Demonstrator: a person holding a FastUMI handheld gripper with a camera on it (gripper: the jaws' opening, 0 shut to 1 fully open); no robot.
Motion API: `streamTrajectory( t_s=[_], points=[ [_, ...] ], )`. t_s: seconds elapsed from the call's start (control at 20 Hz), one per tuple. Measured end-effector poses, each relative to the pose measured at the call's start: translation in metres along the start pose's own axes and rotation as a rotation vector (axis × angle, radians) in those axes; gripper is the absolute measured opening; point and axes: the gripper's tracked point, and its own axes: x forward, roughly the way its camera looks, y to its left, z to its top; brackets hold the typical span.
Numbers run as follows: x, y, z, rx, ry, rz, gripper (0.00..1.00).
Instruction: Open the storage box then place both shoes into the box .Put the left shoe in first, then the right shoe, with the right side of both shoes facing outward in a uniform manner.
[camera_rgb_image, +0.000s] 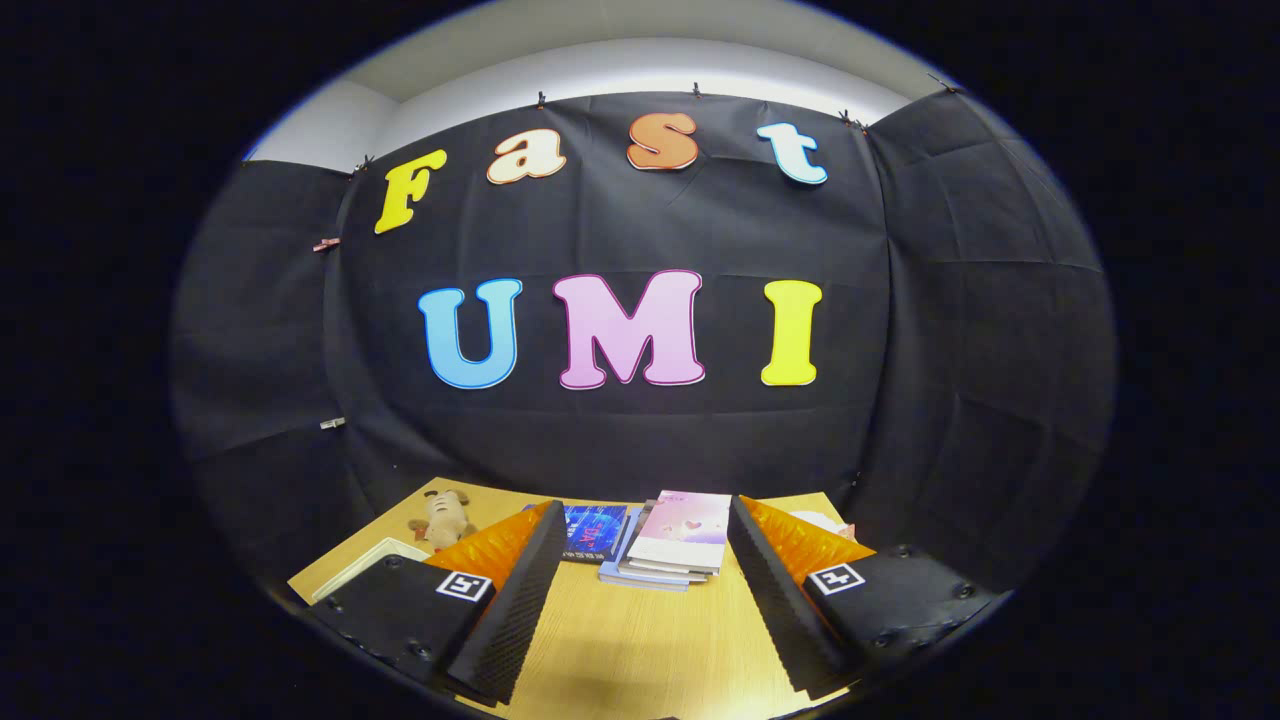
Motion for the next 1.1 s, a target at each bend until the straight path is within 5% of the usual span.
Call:
streamTrajectory(
  t_s=[1.1],
  points=[
    [0.007, 0.038, -0.016, 0.048, 0.046, 0.041, 0.98]
  ],
)
